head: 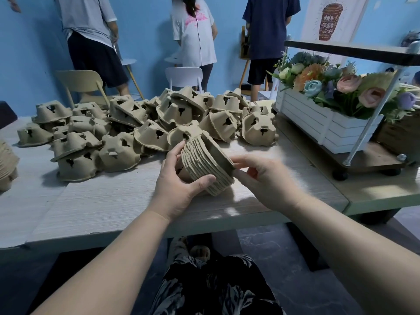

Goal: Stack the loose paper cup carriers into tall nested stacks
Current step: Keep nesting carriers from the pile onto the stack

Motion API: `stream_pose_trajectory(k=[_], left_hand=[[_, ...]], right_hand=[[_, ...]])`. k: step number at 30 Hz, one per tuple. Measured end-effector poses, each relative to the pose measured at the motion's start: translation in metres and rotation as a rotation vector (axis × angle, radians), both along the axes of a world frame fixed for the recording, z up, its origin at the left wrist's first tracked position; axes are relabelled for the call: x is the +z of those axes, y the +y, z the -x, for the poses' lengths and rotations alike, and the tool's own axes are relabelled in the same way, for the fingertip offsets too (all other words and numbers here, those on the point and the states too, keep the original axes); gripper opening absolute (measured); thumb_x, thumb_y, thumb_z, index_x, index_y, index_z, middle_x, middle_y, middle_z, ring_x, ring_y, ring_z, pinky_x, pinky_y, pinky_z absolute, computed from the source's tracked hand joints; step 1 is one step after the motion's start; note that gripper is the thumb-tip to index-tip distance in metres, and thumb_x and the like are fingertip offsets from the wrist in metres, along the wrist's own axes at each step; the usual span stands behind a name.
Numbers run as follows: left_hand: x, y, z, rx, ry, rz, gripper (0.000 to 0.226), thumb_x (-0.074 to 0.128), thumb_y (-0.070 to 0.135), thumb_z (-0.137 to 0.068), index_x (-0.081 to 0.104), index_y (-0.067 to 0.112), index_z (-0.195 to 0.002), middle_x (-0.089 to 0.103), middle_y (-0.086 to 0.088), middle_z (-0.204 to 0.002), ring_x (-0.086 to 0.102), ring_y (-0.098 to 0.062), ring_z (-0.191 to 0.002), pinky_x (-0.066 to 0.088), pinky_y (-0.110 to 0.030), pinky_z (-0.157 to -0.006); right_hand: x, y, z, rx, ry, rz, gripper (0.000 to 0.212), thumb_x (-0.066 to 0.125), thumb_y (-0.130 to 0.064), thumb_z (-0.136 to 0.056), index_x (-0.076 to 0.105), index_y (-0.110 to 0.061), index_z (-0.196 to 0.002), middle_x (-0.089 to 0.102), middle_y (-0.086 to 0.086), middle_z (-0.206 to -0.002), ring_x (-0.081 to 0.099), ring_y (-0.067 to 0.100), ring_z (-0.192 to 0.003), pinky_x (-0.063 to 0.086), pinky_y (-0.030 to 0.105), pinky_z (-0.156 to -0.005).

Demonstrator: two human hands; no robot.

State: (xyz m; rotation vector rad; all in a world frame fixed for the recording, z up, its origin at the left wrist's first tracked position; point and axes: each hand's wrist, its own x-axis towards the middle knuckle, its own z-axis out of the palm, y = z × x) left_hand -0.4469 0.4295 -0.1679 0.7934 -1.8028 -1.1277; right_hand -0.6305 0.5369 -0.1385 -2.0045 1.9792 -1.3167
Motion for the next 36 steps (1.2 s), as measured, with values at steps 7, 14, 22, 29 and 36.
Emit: stream_pose_trajectory(k=[7,14,22,29,36], left_hand=[[0.015,-0.007,-0.029,0.078,-0.206,0.077,0.119,0.075,0.069,-0.042,0.029,0.039,-0.147,0.032,0.005,-0.145,0.036,-0.011,-0.136,0.030,-0.039,-0.117],[0.046,-0.019,-0.042,0.060,-0.423,0.239,0.111,0.088,0.053,-0.055,0.030,0.037,-0.149,0.036,0.005,-0.147,0.036,-0.010,-0.135,0.027,-0.024,-0.111],[0.047,-0.046,-0.063,0.093,-0.472,0.248,0.101,0.088,0.045,-0.060,0.034,0.037,-0.146,0.040,0.004,-0.143,0.041,-0.014,-0.128,0.031,-0.029,-0.105],[0.039,-0.051,-0.075,0.097,-0.424,0.234,0.105,0.086,0.049,-0.058,0.032,0.039,-0.147,0.038,0.010,-0.139,0.038,-0.004,-0.123,0.028,-0.023,-0.102],[0.033,-0.052,-0.075,0.063,-0.377,0.208,0.107,0.078,0.061,-0.050,0.031,0.043,-0.145,0.036,0.013,-0.137,0.037,0.000,-0.124,0.026,-0.019,-0.104]], right_hand=[[-0.002,-0.014,-0.028,0.115,0.014,-0.107,0.031,0.056,-0.017,-0.093,0.066,-0.036,-0.115,0.058,-0.031,-0.072,0.058,-0.005,-0.069,0.043,0.013,-0.069],[0.000,-0.031,-0.047,0.180,-0.011,-0.143,0.034,0.055,-0.009,-0.092,0.066,-0.028,-0.118,0.058,-0.031,-0.078,0.058,-0.009,-0.072,0.044,0.013,-0.073],[0.025,-0.066,-0.029,-0.158,-0.049,-0.091,0.026,0.064,-0.024,-0.089,0.064,-0.020,-0.115,0.068,-0.007,-0.103,0.058,0.007,-0.084,0.044,0.021,-0.082],[0.023,-0.127,-0.039,-0.236,0.118,-0.204,0.067,0.064,-0.045,-0.083,0.037,-0.031,-0.142,0.041,0.007,-0.141,0.039,0.029,-0.126,0.031,0.038,-0.107],[0.022,-0.151,-0.042,-0.219,0.215,-0.352,0.059,0.061,-0.040,-0.085,0.041,-0.030,-0.140,0.026,0.011,-0.151,0.036,0.036,-0.129,0.032,0.037,-0.108]])
